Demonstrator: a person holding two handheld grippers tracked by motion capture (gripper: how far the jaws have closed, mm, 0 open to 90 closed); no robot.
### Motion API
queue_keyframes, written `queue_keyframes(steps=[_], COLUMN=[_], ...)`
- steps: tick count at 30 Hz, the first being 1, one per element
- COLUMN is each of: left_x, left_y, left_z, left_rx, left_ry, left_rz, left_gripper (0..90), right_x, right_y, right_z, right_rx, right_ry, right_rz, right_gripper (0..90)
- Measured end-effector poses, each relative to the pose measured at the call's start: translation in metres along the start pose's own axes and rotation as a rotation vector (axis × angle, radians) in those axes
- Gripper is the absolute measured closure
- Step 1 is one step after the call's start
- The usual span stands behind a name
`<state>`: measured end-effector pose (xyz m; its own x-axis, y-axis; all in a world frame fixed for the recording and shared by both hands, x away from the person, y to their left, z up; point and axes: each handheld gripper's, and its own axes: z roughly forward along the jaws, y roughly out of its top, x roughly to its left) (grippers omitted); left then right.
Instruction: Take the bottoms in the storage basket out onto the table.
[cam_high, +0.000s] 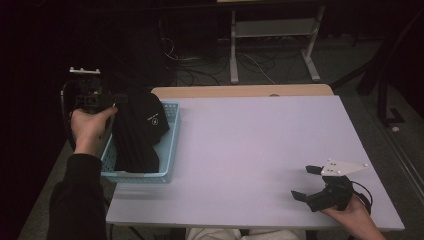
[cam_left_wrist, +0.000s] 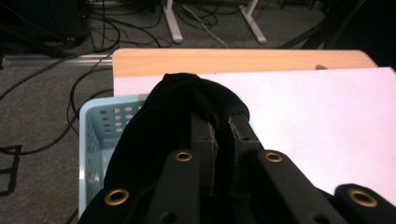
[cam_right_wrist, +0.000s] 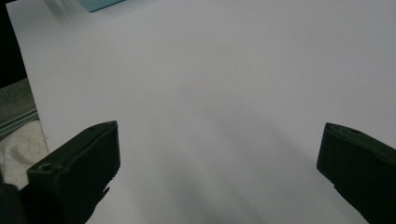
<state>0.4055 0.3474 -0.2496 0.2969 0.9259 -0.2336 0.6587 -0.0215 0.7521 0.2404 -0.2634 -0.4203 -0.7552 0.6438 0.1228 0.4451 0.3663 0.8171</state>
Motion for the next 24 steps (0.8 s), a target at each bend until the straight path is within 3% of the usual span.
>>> queue_keyframes(steps=[11, 24], left_x=[-0.002, -0.012], left_y=[0.016, 0.032], left_z=[-0.032, -0.05], left_rx=[-0.021, -0.01], left_ry=[-0.02, -0.068], left_rz=[0.008, 0.024], left_gripper=[83.8, 83.8], right_x=[0.001, 0.001], right_y=[0.001, 0.001], right_z=[0.001, 0.002], right_rx=[-0.003, -0.005], right_ry=[0.0, 0.003], right_rz=[-0.001, 0.0], right_gripper=[0.0, 0.0])
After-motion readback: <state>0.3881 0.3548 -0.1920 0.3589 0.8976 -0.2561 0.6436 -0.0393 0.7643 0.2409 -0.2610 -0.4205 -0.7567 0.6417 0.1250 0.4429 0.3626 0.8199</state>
